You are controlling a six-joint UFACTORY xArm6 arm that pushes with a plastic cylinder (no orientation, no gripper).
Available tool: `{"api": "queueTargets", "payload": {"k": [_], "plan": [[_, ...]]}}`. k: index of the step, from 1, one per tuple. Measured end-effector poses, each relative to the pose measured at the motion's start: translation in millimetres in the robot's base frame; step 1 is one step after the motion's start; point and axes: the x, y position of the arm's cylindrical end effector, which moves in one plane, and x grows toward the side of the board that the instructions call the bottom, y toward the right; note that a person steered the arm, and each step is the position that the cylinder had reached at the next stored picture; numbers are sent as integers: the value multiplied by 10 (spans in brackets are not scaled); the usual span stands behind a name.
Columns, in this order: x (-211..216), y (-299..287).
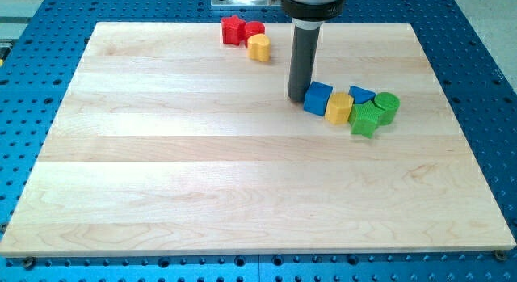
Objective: Push the green blocks into the hexagon and the triangle
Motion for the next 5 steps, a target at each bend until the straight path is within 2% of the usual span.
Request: {"api": "queueTargets", "payload": {"k": [2, 3, 4, 5], "plan": [[2, 0], [-129, 11], [-605, 291], [-556, 772]]}}
